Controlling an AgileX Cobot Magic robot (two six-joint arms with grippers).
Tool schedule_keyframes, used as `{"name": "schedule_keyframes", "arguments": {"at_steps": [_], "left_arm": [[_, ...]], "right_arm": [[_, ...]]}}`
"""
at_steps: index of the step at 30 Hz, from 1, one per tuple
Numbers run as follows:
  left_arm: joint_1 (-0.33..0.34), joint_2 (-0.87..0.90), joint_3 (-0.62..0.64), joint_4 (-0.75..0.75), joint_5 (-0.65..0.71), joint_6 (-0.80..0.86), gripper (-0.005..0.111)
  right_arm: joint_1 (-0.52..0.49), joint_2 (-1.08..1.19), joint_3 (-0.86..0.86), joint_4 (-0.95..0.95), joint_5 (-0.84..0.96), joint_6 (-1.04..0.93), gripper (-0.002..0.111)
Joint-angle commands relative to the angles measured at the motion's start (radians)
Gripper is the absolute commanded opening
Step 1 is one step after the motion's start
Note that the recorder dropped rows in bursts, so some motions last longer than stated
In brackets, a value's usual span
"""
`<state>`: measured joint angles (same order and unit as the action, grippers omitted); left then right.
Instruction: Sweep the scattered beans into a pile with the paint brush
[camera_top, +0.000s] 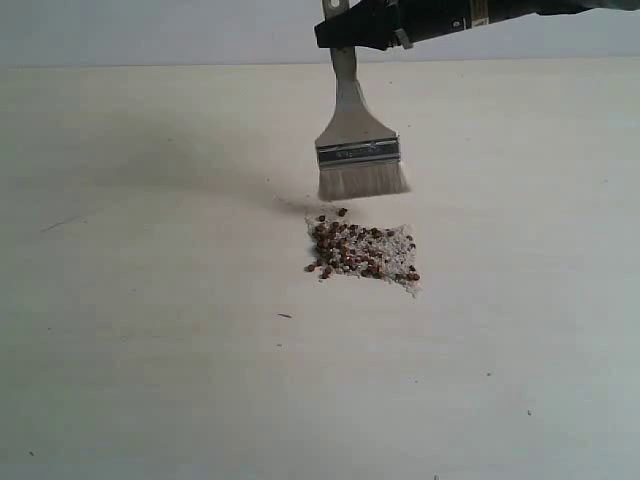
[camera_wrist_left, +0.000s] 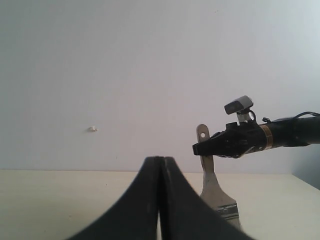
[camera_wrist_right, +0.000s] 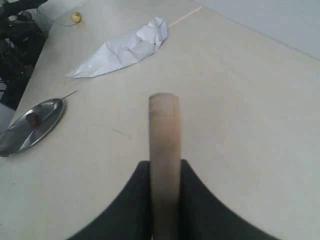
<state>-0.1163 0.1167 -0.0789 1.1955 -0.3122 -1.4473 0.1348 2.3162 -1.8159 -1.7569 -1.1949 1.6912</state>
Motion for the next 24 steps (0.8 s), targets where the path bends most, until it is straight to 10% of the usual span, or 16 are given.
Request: {"name": "schedule_keyframes", "arguments": {"at_steps": [1,24], "left_arm": [[0.000,-0.003,0.003,-0.001,0.000,0.000,0.000],[0.000,-0.003,0.003,-0.001,0.000,0.000,0.000]], "right_arm": [[-0.002,-0.014,0.013,0.013,0.053,0.020,0.000],[-0.021,0.054,0.015,0.013,-0.019,0.088,0.000]]}}
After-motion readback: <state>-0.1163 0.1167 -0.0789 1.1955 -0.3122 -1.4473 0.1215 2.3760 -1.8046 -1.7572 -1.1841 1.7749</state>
